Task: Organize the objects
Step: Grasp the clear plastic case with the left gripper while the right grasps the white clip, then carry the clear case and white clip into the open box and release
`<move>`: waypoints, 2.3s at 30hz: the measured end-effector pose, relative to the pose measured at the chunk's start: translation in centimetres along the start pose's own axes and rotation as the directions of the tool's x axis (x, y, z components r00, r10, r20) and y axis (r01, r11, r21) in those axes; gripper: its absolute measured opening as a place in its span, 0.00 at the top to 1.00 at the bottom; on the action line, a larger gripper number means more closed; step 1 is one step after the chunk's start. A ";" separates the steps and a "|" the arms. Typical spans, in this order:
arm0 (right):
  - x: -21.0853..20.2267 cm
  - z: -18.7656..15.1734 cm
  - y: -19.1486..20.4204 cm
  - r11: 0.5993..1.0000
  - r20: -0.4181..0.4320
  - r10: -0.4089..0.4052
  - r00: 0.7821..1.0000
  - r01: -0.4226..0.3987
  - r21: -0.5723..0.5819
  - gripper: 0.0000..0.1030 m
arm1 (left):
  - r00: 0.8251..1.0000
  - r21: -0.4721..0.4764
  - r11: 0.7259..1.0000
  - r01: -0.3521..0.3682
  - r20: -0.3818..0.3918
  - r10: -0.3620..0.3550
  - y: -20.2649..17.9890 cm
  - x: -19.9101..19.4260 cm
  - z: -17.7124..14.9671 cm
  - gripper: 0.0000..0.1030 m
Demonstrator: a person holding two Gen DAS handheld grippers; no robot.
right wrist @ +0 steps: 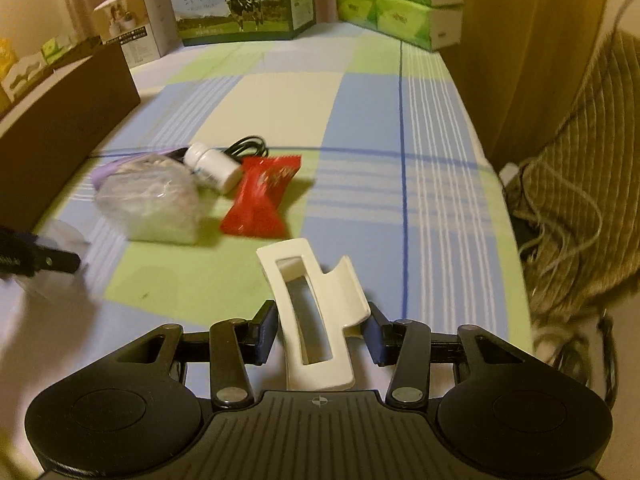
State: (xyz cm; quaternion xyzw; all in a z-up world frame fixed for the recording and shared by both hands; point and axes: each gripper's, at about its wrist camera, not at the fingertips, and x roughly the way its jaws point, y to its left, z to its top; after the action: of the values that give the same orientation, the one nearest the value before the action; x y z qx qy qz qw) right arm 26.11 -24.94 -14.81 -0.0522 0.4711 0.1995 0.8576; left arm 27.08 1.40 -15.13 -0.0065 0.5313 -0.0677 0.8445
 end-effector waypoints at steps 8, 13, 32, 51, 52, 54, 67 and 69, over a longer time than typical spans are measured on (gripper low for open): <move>-1.1 -1.6 1.6 1.000 -0.015 0.008 1.000 -0.008 0.002 0.59 | 0.999 0.052 0.998 -0.022 -0.026 0.024 -0.5 -0.9 -1.7 0.53; -2.2 -1.6 2.9 0.999 0.004 0.034 0.999 -0.034 -0.011 0.59 | 1.000 0.062 0.998 -0.006 -0.028 0.007 -1.1 -1.1 -2.0 0.55; -6.3 2.6 11.4 0.978 0.094 0.203 0.975 -0.197 -0.069 0.59 | 0.979 0.000 0.990 0.140 0.151 -0.139 2.7 -11.0 -1.6 0.56; -5.4 8.0 25.5 0.910 0.122 0.388 0.914 -0.359 -0.205 0.59 | 0.955 -0.096 0.993 0.066 0.295 -0.035 14.2 -18.3 -0.5 0.56; -5.1 8.3 26.4 0.907 0.121 0.395 0.911 -0.365 -0.210 0.59 | 0.954 -0.099 0.993 0.059 0.297 -0.027 14.9 -18.4 -0.5 0.56; -4.5 8.9 28.0 0.900 0.121 0.408 0.905 -0.377 -0.220 0.59 | 0.954 -0.109 0.993 0.041 0.299 -0.007 16.3 -18.5 -0.5 0.56; 1.9 12.7 35.4 0.917 0.097 0.368 0.925 -0.344 -0.201 0.59 | 0.964 -0.129 0.991 -0.032 0.259 0.065 24.6 -16.1 1.8 0.56; 3.0 13.1 35.9 0.924 0.087 0.349 0.933 -0.327 -0.199 0.59 | 0.966 -0.124 0.992 -0.036 0.248 0.066 25.3 -15.3 2.3 0.56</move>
State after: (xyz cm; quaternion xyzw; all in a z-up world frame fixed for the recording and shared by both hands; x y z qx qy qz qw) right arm 23.87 12.43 -6.56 -0.0356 0.4001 0.3892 0.8290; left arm 25.38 28.18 -2.53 -0.0514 0.4227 -0.0130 0.9047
